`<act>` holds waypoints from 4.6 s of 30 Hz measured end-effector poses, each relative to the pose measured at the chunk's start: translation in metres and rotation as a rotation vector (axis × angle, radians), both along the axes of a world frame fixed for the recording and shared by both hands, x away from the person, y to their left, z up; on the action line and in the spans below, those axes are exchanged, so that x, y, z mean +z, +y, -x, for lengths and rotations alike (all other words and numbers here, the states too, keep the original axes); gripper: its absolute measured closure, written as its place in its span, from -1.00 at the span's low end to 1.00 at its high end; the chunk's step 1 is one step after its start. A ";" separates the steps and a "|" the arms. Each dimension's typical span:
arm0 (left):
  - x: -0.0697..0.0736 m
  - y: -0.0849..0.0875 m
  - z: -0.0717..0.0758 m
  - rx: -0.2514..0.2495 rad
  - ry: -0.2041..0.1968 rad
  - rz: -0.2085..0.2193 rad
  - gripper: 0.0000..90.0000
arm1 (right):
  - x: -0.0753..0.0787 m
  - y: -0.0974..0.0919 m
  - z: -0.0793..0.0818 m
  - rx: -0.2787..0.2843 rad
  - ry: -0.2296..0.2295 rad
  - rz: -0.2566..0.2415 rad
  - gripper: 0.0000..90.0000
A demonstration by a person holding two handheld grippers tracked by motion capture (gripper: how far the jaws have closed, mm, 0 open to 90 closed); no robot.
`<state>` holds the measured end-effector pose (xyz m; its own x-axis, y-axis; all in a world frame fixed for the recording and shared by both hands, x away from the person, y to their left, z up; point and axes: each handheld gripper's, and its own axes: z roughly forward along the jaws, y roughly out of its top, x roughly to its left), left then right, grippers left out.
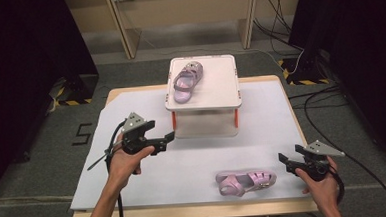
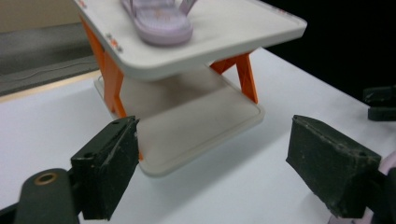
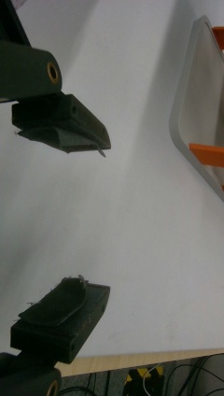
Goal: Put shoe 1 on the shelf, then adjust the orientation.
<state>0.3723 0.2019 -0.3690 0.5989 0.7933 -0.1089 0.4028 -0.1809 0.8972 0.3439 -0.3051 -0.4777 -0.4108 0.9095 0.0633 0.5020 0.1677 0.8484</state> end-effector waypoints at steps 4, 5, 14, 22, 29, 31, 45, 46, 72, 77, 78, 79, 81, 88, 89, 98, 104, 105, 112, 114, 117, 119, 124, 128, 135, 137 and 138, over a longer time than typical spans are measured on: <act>-0.015 0.007 0.008 -0.002 -0.005 0.016 -0.66 | 0.000 0.000 0.001 -0.007 0.001 -0.004 -0.43; -0.018 0.007 0.009 -0.002 -0.010 0.019 -0.65 | 0.000 0.000 0.001 -0.006 0.000 -0.004 -0.43; -0.057 0.016 0.029 0.000 -0.027 -0.016 -0.65 | 0.005 0.002 0.004 -0.002 -0.011 -0.017 -0.42; -0.094 0.034 0.045 0.002 0.019 -0.039 -0.65 | 0.008 0.001 0.012 0.001 -0.024 -0.028 -0.42; -0.114 0.047 0.061 0.011 0.051 -0.054 -0.66 | 0.009 -0.002 0.023 0.004 -0.019 -0.040 -0.42; -0.117 0.047 0.065 0.008 0.049 -0.086 -0.66 | 0.009 -0.002 0.026 0.006 -0.017 -0.042 -0.42; -0.125 0.036 0.069 -0.016 0.048 -0.163 -0.67 | 0.010 0.004 0.044 0.061 -0.018 -0.051 -0.45; -0.125 0.036 0.070 -0.014 0.046 -0.162 -0.67 | 0.010 0.004 0.045 0.066 -0.018 -0.050 -0.45; -0.128 0.041 0.069 0.023 0.069 -0.166 -0.66 | 0.023 0.015 0.065 0.187 -0.089 -0.112 -0.31; -0.127 0.040 0.069 0.022 0.067 -0.168 -0.66 | 0.019 0.025 0.067 0.222 -0.053 -0.062 -0.26; -0.128 0.040 0.069 0.022 0.068 -0.168 -0.66 | 0.018 0.025 0.066 0.216 -0.055 -0.068 -0.26; -0.128 0.040 0.068 0.021 0.069 -0.169 -0.66 | 0.018 0.024 0.066 0.212 -0.049 -0.079 -0.26; -0.128 0.040 0.068 0.020 0.071 -0.171 -0.66 | 0.017 0.024 0.065 0.205 -0.041 -0.092 -0.25; -0.128 0.040 0.067 0.018 0.073 -0.173 -0.66 | 0.017 0.024 0.054 0.228 -0.037 -0.121 0.01; -0.128 0.040 0.067 0.019 0.074 -0.171 -0.66 | 0.017 0.023 0.051 0.235 -0.031 -0.136 0.03; -0.129 0.039 0.067 0.016 0.074 -0.172 -0.66 | 0.012 0.019 0.034 0.234 0.000 -0.200 0.11; -0.129 0.039 0.067 0.014 0.075 -0.174 -0.66 | 0.010 0.020 0.023 0.211 0.011 -0.189 0.15; -0.129 0.039 0.067 0.015 0.076 -0.174 -0.66 | 0.009 0.021 0.020 0.205 0.013 -0.187 0.15; -0.129 0.038 0.067 0.009 0.081 -0.173 -0.66 | 0.001 0.021 0.002 0.182 0.045 -0.181 0.15; -0.129 0.039 0.067 0.009 0.080 -0.174 -0.66 | -0.002 0.025 -0.001 0.198 0.072 -0.154 0.05; -0.128 0.039 0.068 0.010 0.080 -0.173 -0.66 | 0.001 0.029 0.001 0.173 0.065 -0.135 -0.11; -0.128 0.039 0.068 0.009 0.078 -0.177 -0.66 | 0.006 0.033 0.006 0.158 0.041 -0.095 -0.20; -0.128 0.040 0.068 0.009 0.074 -0.186 -0.66 | 0.012 0.047 0.021 0.167 0.018 -0.065 -0.34; -0.128 0.039 0.069 0.006 0.068 -0.192 -0.66 | 0.016 0.057 0.035 0.175 0.009 -0.029 -0.40; -0.128 0.039 0.069 0.005 0.072 -0.201 -0.66 | 0.013 0.074 0.044 0.180 0.018 0.062 -0.49; -0.129 0.038 0.069 0.005 0.076 -0.203 -0.66 | 0.011 0.080 0.045 0.178 0.025 0.090 -0.50; -0.129 0.038 0.069 0.003 0.076 -0.204 -0.66 | 0.009 0.082 0.046 0.181 0.031 0.105 -0.50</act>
<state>0.3037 0.2401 -0.4979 0.5924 0.8056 0.0094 0.4692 -0.3545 0.8089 0.2983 -0.2230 -0.4688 -0.5676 0.8232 -0.0127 0.4814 0.3443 0.8060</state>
